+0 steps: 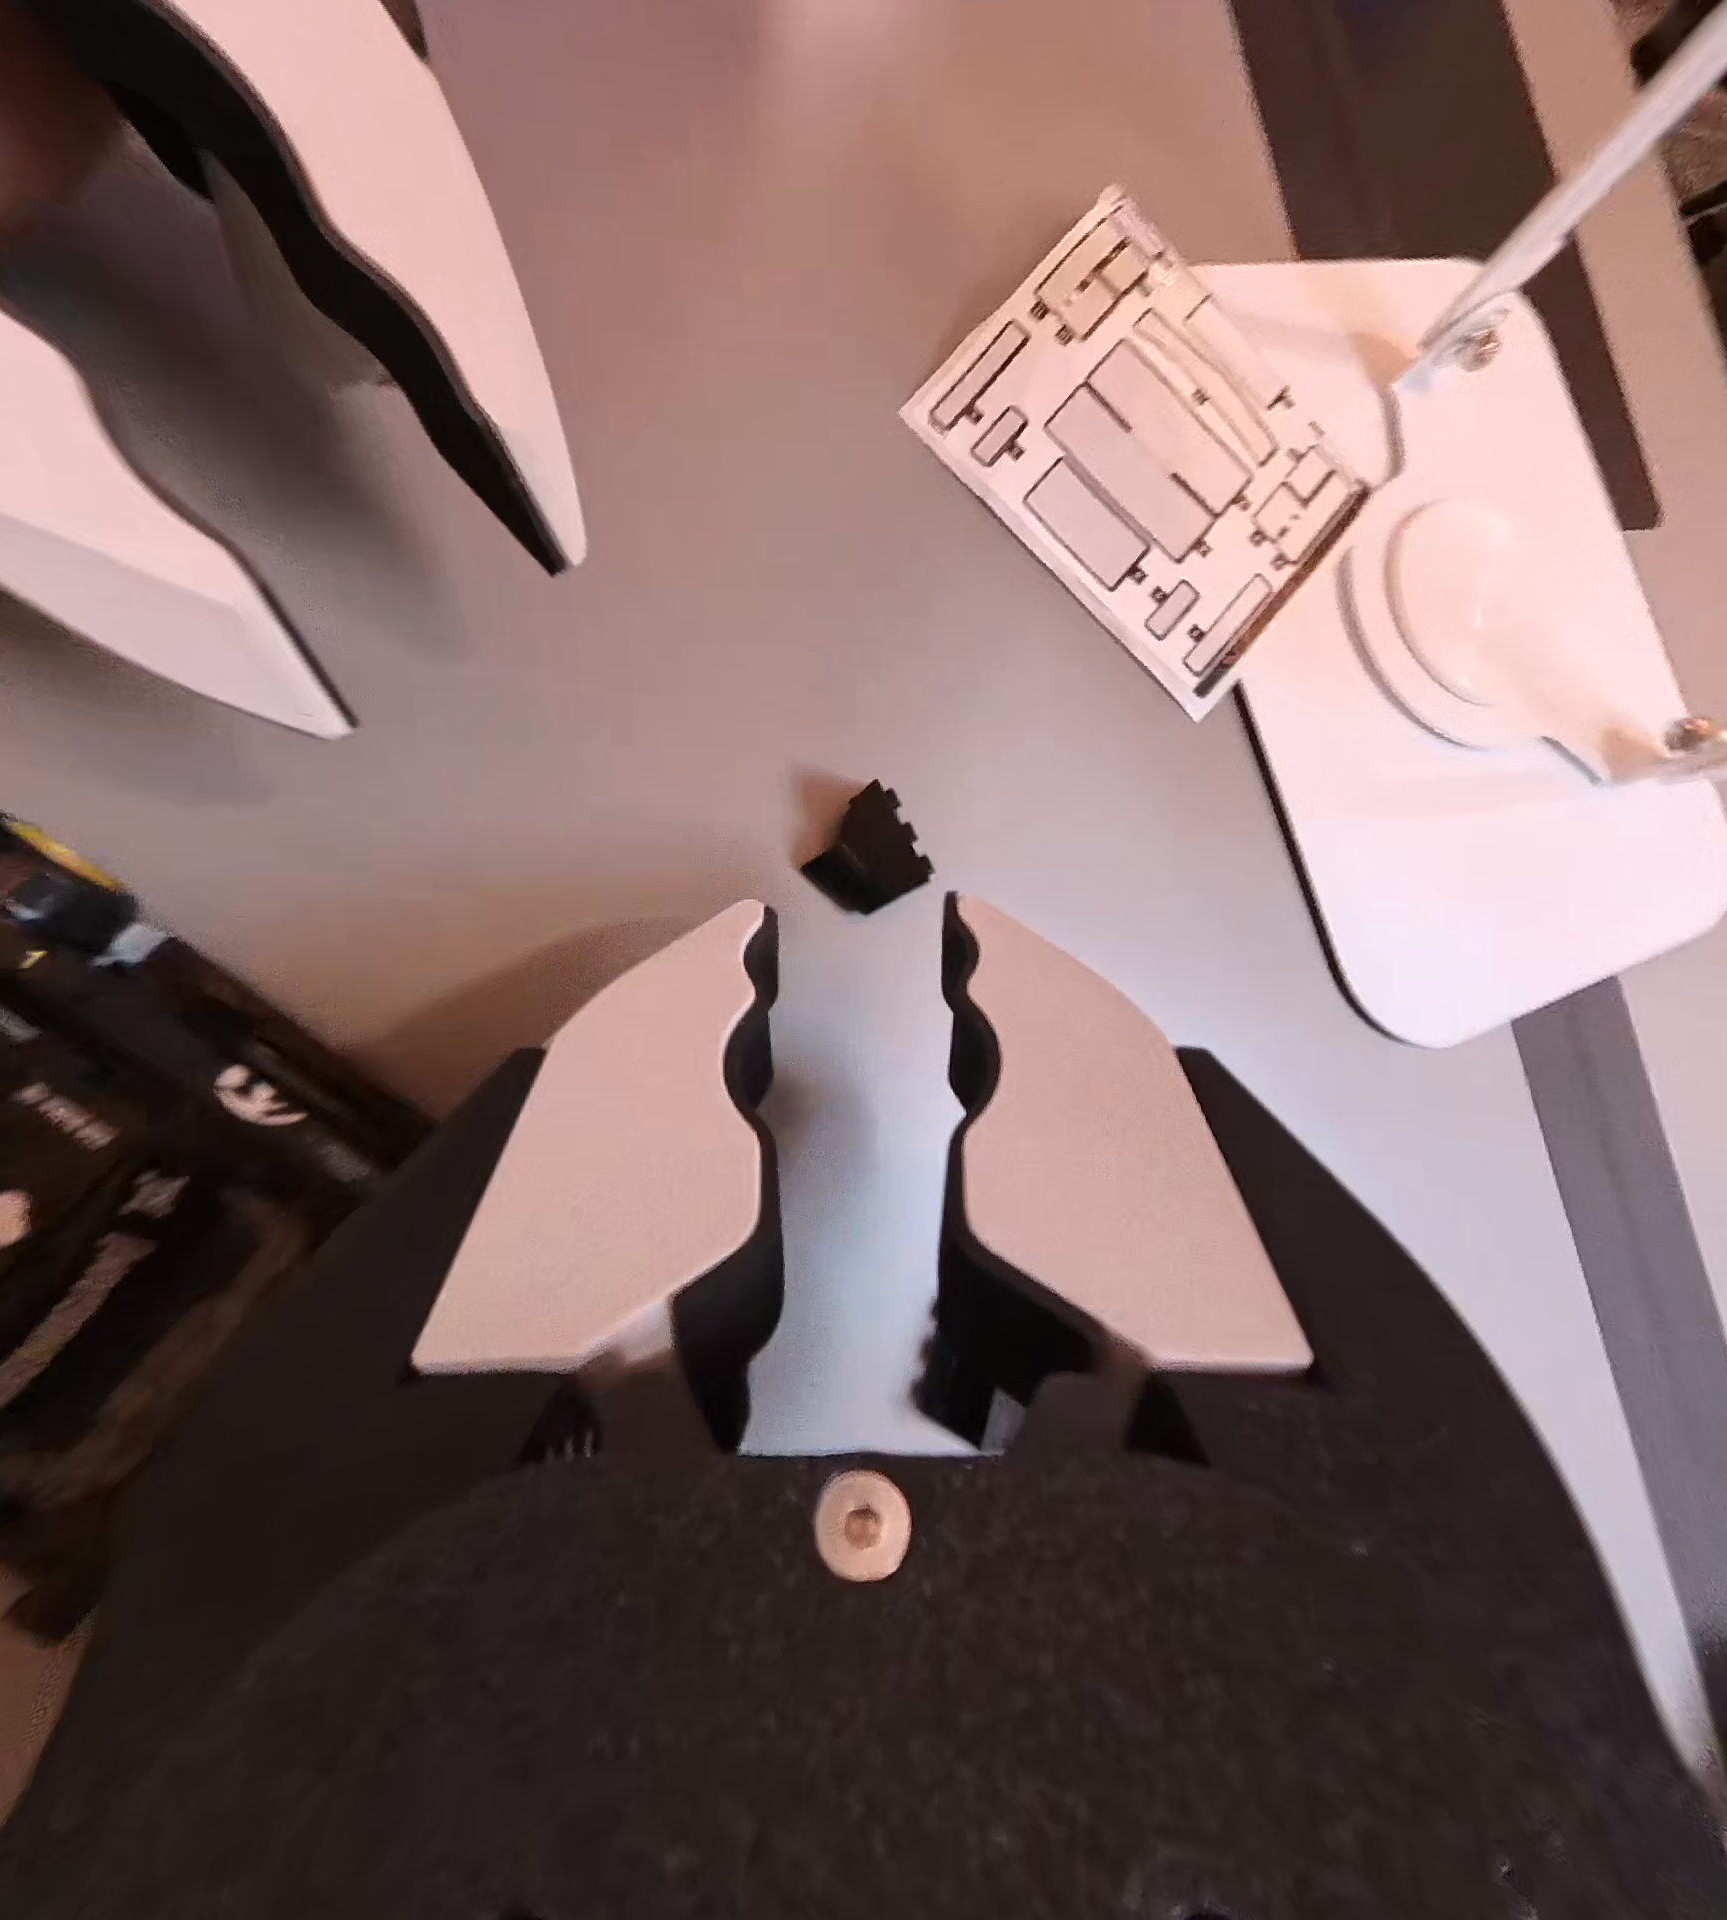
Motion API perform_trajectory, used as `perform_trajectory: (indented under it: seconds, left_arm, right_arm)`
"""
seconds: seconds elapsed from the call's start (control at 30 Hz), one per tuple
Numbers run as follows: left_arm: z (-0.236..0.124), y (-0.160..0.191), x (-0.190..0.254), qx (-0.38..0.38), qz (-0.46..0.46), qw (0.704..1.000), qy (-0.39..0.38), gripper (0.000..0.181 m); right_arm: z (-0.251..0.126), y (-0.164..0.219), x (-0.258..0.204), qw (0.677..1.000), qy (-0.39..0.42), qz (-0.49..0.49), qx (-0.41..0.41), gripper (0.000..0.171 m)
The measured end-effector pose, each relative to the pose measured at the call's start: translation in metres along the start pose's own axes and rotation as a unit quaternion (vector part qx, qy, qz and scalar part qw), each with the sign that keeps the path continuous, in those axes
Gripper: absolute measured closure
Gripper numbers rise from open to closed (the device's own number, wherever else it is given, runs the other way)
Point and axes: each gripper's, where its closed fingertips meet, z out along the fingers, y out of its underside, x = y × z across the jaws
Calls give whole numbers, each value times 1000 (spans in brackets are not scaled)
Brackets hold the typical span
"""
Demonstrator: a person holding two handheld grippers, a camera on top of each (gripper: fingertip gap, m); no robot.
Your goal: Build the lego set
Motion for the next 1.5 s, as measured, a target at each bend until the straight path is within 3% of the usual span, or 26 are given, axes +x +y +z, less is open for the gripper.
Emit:
perform_trajectory:
  seconds: [0.13, 0.3, 0.43, 0.5, 0.6, 0.77, 1.07, 1.33, 1.5]
  left_arm:
    - [-3, 1, -6, 4, -10, 1000, -7, 145]
    - [-3, 1, -8, 5, -19, 1000, -7, 145]
    - [-3, 1, -5, 5, -15, 1000, -1, 145]
    - [-3, 0, -4, 7, -15, 1000, 2, 145]
    - [-1, 1, -3, 2, -17, 1000, 7, 145]
    - [1, 7, -7, -15, -8, 1000, -12, 144]
    - [14, 20, -34, -84, -1, 995, -50, 132]
    - [32, 26, -53, -128, -11, 991, -46, 130]
    - [46, 20, -44, -132, 30, 991, -11, 129]
  right_arm:
    - [21, -1, 4, 998, -32, -22, -45, 138]
    - [26, 0, -6, 996, -74, -12, -52, 151]
    - [-2, -18, -11, 999, -36, -8, 14, 171]
    - [-25, -27, -21, 998, -18, -27, 46, 160]
    - [-46, -23, -25, 998, 21, -52, 42, 163]
    - [-64, -11, -19, 996, 63, -16, 54, 159]
    - [-120, 17, -4, 965, 181, 89, 169, 155]
    - [-140, 54, 20, 937, 265, 114, 195, 159]
    - [-132, 62, 22, 936, 269, 127, 189, 160]
